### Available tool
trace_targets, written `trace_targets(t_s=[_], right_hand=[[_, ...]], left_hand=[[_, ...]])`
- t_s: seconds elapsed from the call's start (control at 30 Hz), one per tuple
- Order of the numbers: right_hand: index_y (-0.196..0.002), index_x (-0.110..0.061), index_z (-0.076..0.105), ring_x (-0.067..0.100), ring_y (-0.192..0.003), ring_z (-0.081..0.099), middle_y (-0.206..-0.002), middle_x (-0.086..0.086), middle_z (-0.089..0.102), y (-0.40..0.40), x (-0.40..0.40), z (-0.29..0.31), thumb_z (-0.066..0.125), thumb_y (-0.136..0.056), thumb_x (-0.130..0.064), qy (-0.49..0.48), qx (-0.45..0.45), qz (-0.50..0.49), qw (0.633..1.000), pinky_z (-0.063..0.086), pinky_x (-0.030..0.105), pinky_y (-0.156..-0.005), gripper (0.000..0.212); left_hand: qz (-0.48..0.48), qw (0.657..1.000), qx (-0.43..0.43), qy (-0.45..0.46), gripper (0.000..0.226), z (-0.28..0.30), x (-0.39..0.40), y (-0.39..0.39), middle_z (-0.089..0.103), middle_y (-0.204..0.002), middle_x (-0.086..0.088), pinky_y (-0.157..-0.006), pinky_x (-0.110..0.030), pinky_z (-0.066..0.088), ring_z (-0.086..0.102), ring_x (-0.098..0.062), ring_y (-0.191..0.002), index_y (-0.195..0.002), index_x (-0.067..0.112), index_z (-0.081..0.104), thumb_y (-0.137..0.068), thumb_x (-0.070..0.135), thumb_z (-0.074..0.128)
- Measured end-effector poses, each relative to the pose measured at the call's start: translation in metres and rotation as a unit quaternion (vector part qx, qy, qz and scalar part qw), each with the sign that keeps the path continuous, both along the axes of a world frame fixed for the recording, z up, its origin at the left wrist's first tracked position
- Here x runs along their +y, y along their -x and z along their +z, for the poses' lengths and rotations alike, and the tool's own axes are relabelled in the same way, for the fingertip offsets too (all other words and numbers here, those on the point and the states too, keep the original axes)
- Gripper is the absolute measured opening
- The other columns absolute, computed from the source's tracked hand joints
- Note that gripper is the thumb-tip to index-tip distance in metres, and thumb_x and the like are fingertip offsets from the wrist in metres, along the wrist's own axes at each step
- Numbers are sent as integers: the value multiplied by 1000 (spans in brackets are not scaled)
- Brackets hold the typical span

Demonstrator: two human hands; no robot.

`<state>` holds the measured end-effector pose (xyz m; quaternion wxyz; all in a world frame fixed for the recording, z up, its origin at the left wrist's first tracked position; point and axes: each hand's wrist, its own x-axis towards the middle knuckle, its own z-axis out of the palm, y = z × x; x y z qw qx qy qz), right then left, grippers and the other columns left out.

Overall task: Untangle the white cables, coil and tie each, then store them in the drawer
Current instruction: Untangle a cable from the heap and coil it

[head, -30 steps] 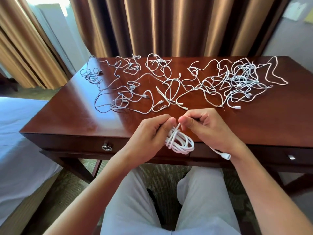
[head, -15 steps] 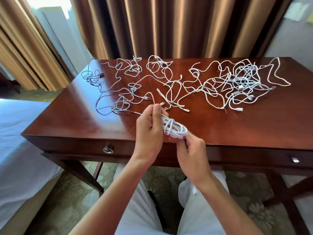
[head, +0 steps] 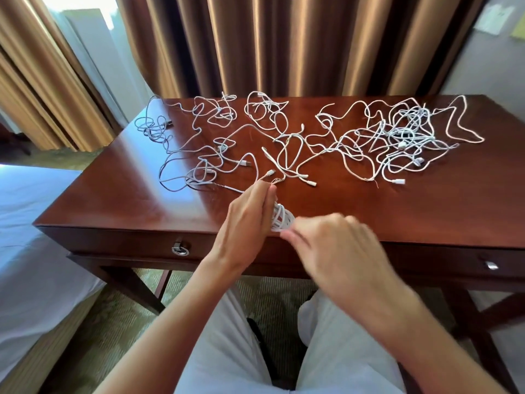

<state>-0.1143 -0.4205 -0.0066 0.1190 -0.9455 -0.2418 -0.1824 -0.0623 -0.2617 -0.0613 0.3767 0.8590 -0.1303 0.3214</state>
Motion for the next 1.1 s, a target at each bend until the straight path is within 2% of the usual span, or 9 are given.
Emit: trace_targets(t_s=[0.13, 0.23, 0.4, 0.53, 0.6, 0.77, 0.83, 0.97, 1.1], right_hand=[[-83, -29, 78, 20, -77, 67, -72, -7, 72, -34, -23, 24, 80, -81, -48, -155, 116, 23, 981, 54, 33, -73, 20], [-71, -21, 78, 4, -54, 56, -56, -10, 65, -60, -33, 23, 88, -74, -32, -303, 206, 53, 929, 44, 18, -56, 16], [-74, -6, 69, 9, -47, 46, -50, 0, 55, -74, -36, -4, 82, -80, -22, -472, 289, 66, 830, 39, 16, -50, 22], [-75, -7, 60, 9, -49, 39, -57, 1, 42, -69, -15, -28, 77, -76, -21, -662, 338, 74, 665, 40, 17, -50, 22], [-79, -6, 59, 9, -50, 39, -58, 1, 42, -65, -7, -40, 76, -77, -24, -700, 342, 60, 625, 41, 19, -51, 24], [-69, -22, 64, 18, -56, 43, -61, 6, 51, -37, 13, -70, 78, -76, -37, -722, 269, 45, 636, 39, 22, -53, 21], [-70, -23, 63, 9, -53, 41, -57, -4, 54, -25, 20, -78, 75, -84, -27, -689, 219, 55, 688, 35, 20, -51, 19], [-81, -8, 69, 13, -61, 60, -72, 3, 66, -10, 28, -90, 71, -94, -14, -473, -7, 80, 877, 48, 28, -57, 14], [-85, 1, 69, 17, -65, 55, -71, 4, 59, -9, 28, -84, 70, -92, -1, -366, -80, 125, 919, 49, 33, -62, 7]], left_hand=[[-68, 997, 24, -25, 27, 1, 3, 7, 39, -67, 18, -61, -9, 30, 40, 1, -59, -78, 14, 43, -104, 18, 43], [-119, 991, 65, -9, 27, 1, 3, 13, 43, -63, 14, -60, -9, 32, 43, 2, -57, -78, 10, 51, -104, 14, 45], [-171, 968, 124, 133, 28, 9, -2, 26, 49, -65, 12, -59, -18, 38, 43, -2, -59, -80, 19, 55, -104, 21, 42], [-226, 939, 173, 192, 30, 14, -12, 28, 51, -63, 2, -53, -19, 39, 45, -6, -56, -79, 14, 56, -105, 18, 42], [-228, 921, 175, 263, 30, 13, -16, 28, 51, -63, -4, -49, -19, 39, 45, -8, -53, -78, 17, 56, -104, 26, 45], [-147, 812, 197, 530, 36, 23, -21, 24, 54, -57, -2, -42, -20, 46, 52, -7, -46, -67, 22, 59, -99, 34, 51], [-108, 784, 187, 582, 34, 26, -23, 20, 60, -57, -1, -39, -17, 46, 58, -7, -46, -72, 15, 55, -103, 27, 46], [-27, 775, 174, 607, 35, 23, -29, 17, 55, -50, 2, -37, -16, 35, 46, -4, -39, -76, 9, 50, -105, 28, 45], [52, 807, 161, 567, 38, 12, -30, 13, 65, -69, -16, -57, -26, 45, 56, -16, -60, -81, 4, 62, -99, 38, 58]])
